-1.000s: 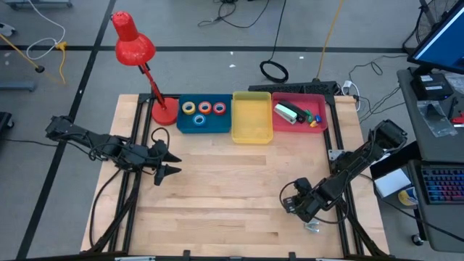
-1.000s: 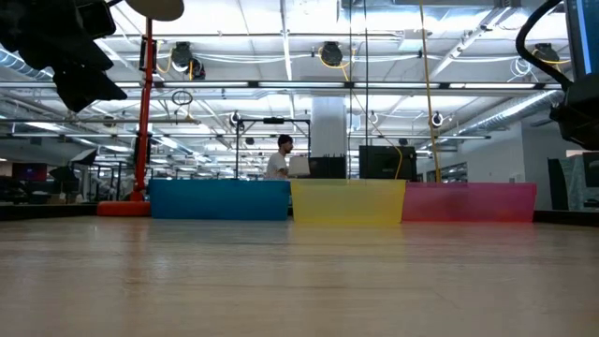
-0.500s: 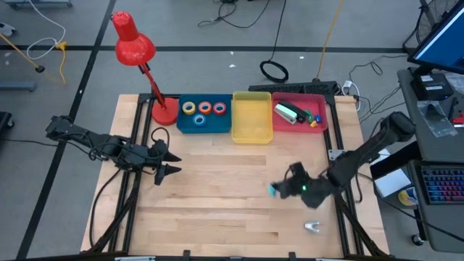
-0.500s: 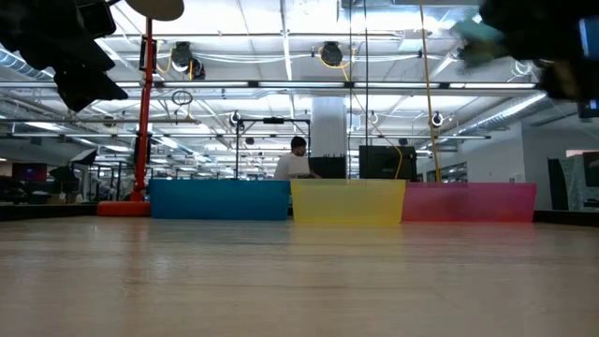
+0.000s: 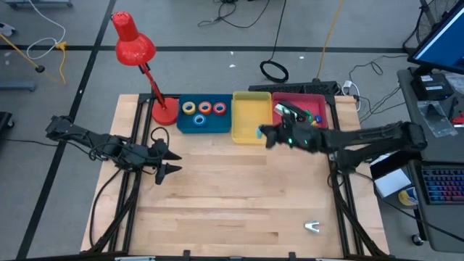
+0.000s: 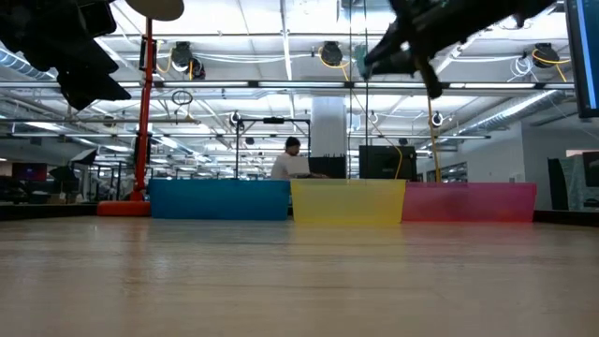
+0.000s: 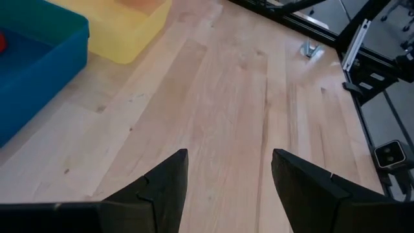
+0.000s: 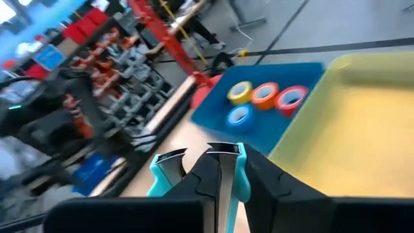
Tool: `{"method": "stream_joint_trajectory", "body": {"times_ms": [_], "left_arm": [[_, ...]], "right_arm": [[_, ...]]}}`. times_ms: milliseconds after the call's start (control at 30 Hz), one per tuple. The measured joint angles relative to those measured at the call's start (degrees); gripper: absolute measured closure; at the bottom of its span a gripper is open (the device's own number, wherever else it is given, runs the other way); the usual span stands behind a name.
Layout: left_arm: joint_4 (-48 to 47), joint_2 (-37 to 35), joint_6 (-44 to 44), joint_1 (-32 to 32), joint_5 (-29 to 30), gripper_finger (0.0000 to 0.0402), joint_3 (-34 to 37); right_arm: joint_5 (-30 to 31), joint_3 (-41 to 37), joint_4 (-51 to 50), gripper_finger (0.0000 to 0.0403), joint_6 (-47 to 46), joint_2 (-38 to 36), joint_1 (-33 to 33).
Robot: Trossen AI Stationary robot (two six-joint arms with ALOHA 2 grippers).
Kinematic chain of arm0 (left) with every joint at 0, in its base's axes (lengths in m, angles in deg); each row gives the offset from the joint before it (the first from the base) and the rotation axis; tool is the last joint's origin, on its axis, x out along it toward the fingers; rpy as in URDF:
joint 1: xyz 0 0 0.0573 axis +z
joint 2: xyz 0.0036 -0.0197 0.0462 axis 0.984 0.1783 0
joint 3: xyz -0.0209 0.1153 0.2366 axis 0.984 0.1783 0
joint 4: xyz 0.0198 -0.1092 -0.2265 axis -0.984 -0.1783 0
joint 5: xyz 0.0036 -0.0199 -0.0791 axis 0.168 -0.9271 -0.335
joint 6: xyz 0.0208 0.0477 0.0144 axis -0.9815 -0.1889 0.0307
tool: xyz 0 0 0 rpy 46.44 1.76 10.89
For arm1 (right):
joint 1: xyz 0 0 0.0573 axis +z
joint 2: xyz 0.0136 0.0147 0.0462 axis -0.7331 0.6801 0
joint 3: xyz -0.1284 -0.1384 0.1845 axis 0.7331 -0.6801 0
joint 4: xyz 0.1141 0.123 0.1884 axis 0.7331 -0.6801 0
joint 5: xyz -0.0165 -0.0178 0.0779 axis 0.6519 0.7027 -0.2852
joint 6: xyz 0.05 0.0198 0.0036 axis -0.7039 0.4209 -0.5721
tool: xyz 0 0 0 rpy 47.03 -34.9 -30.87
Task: Pick and place Stapler, Stapler remover, tape
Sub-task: Put the light green staple remover into the yellow bin
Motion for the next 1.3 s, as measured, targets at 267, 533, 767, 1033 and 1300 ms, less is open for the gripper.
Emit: {"method": "stream_joint_trajectory", "body": {"times_ms": [267, 533, 767, 1033, 1300], "left_arm": [[0.13, -0.01, 0.03, 0.02, 0.02, 0.0179, 0.00], [2.22, -0.96, -1.24, 0.97, 0.92, 0.0178, 0.00], [3.18, -7.01, -6.96, 5.67, 1.11, 0.0178, 0.00], [2.99, -14.55, -13.77, 10.59, -4.87, 0.0178, 0.00], [7.55, -15.02, -16.93, 16.07, -10.57, 0.0179, 1.56]], "right_arm": [[-12.44, 2.88, -3.17, 0.0376, 6.11, 5.35, -17.35], [-20.11, 14.23, -10.89, 0.0376, 12.84, 17.00, -23.63], [-20.31, 26.74, -21.96, 0.0376, 20.02, 27.23, -25.82], [-23.12, 32.04, -27.35, 0.0376, 22.19, 34.61, -28.83], [-24.47, 32.04, -28.33, 0.0376, 22.05, 37.91, -30.34]]}}
